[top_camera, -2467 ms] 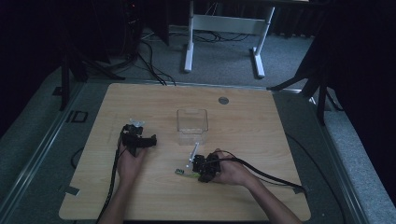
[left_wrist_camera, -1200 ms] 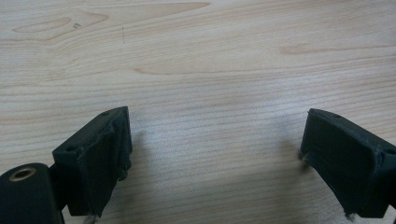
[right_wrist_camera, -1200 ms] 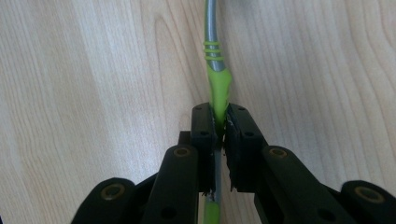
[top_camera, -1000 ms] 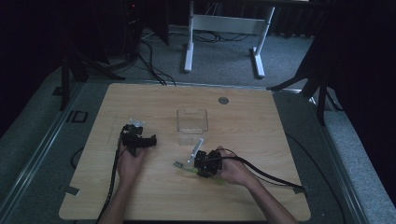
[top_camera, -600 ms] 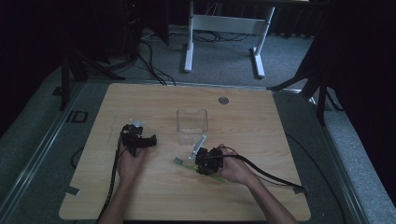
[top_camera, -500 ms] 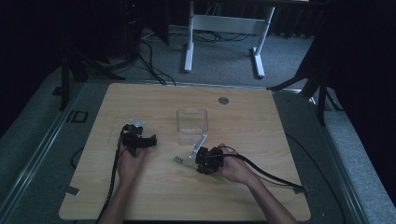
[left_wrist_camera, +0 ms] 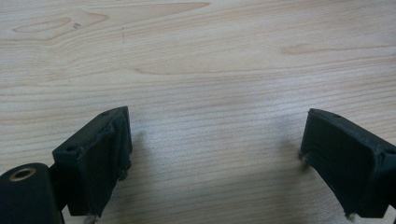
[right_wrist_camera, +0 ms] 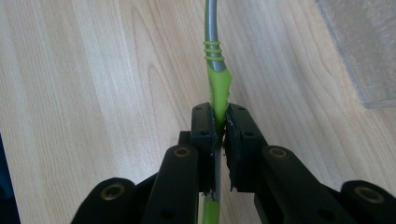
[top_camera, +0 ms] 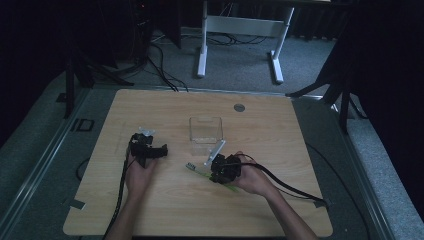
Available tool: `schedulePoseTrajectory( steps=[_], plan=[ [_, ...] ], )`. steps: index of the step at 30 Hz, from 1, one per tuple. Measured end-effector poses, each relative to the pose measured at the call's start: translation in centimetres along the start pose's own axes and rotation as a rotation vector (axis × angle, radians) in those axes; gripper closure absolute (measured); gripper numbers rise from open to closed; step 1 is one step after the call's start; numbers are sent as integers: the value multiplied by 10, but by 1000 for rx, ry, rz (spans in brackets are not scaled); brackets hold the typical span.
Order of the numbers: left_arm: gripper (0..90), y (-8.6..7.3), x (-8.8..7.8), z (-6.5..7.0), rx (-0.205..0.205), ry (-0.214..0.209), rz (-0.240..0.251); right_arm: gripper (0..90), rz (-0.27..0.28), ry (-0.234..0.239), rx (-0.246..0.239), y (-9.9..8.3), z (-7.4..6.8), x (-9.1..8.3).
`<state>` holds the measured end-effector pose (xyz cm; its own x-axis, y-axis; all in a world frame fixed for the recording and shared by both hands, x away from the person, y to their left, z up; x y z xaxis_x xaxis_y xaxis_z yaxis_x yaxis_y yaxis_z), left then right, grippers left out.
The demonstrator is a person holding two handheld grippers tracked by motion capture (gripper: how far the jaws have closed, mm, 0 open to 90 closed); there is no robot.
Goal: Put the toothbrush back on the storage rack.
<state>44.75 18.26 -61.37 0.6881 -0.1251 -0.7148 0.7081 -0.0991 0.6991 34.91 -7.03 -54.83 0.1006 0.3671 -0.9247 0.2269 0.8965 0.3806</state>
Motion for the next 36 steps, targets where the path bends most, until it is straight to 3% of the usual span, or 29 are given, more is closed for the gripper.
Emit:
schedulePoseTrajectory(
  steps=[36],
  plan=[
    [93, 0, 0, 0, 0, 0, 0, 821, 161, -20, 69, 12, 10, -20]
  ],
)
Point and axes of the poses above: each handheld gripper's, and its own axes: x roughly forward along the jaws, y roughly out of its top, z roughly to its right, the point moved 7 cm from there along x, roughly forward along the jaws, and after that the axes turned 1 degree about -x, right-handed, at the moved point
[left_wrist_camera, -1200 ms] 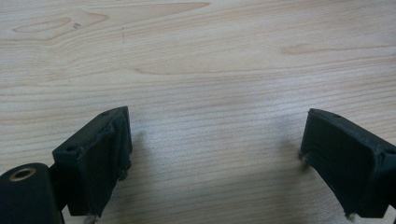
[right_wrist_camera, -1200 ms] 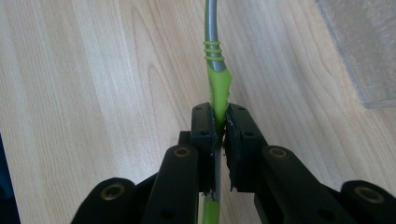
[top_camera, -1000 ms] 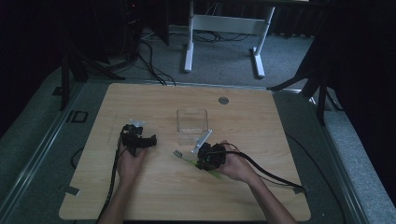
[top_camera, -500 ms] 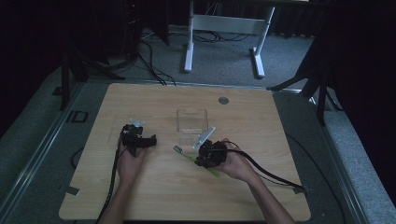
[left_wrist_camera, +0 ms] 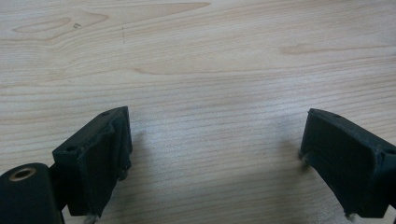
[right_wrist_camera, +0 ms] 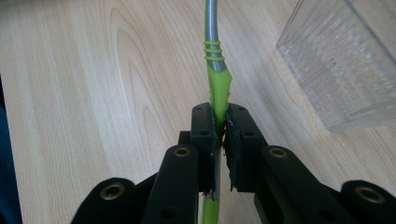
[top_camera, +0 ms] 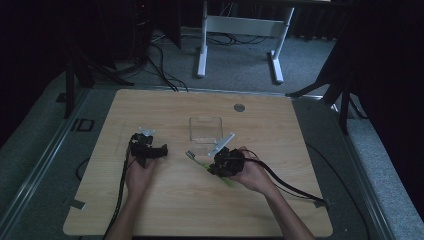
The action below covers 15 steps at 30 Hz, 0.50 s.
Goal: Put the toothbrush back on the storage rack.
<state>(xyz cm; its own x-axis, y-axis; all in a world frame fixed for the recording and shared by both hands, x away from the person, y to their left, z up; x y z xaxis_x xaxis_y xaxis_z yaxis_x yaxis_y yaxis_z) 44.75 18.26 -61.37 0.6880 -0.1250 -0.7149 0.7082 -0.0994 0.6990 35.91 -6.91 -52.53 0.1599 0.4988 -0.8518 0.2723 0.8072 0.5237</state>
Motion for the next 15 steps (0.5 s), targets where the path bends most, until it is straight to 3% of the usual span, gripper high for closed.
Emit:
schedulePoseTrajectory(
  steps=[15],
  plan=[
    [93, 0, 0, 0, 0, 0, 0, 822, 59, -6, 16, 5, 1, -3]
  ],
)
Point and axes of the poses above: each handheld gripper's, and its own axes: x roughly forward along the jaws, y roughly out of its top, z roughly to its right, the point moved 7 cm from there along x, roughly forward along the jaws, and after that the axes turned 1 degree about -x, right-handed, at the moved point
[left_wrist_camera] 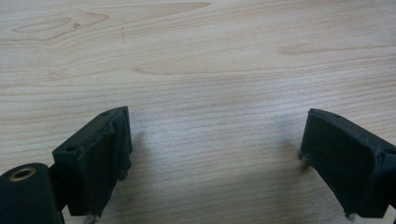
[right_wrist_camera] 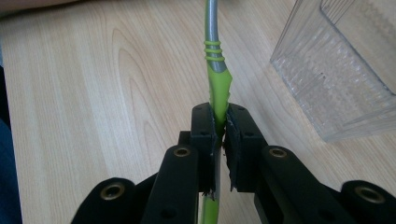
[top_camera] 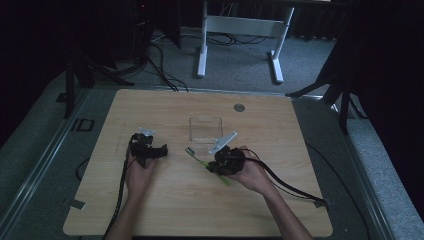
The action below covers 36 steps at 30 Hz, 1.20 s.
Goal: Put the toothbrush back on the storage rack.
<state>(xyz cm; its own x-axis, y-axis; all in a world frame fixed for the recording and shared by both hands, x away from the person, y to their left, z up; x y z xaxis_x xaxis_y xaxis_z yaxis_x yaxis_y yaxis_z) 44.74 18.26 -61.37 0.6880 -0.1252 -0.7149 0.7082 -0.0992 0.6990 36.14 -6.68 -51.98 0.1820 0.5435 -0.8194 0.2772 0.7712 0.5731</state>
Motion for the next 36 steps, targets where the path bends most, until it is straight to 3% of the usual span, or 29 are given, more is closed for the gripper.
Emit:
schedulePoseTrajectory(
  steps=[36],
  plan=[
    [93, 0, 0, 0, 0, 0, 0, 821, 168, -29, 64, 15, 12, -14]
  ],
)
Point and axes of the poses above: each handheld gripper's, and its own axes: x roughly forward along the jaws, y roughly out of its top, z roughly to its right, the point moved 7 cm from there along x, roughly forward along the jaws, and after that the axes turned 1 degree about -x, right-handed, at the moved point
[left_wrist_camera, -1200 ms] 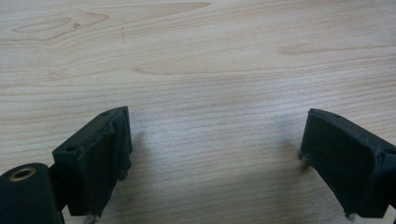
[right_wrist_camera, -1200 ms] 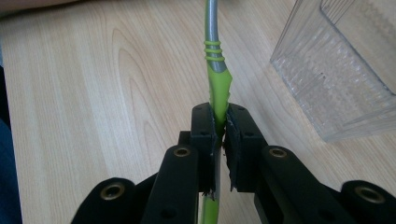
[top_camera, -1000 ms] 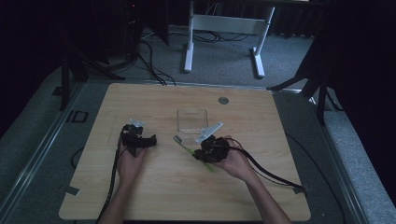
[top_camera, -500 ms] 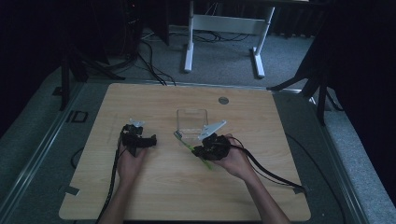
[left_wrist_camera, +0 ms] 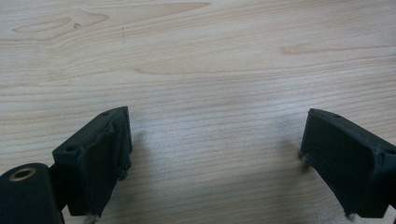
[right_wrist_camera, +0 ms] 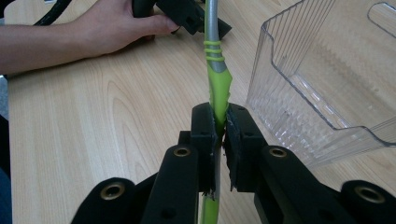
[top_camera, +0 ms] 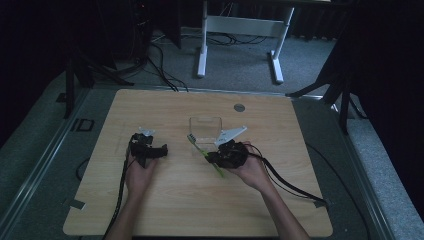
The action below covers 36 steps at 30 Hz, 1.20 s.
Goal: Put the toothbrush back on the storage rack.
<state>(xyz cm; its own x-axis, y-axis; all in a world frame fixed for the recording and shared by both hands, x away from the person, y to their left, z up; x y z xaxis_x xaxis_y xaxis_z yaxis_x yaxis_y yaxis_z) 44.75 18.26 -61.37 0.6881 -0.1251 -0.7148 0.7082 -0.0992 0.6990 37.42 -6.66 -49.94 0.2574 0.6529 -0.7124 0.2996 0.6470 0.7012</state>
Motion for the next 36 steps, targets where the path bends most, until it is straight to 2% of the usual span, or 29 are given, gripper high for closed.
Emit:
schedulePoseTrajectory(
  steps=[36],
  plan=[
    [93, 0, 0, 0, 0, 0, 0, 822, 152, -44, 63, 15, 15, -8]
  ],
)
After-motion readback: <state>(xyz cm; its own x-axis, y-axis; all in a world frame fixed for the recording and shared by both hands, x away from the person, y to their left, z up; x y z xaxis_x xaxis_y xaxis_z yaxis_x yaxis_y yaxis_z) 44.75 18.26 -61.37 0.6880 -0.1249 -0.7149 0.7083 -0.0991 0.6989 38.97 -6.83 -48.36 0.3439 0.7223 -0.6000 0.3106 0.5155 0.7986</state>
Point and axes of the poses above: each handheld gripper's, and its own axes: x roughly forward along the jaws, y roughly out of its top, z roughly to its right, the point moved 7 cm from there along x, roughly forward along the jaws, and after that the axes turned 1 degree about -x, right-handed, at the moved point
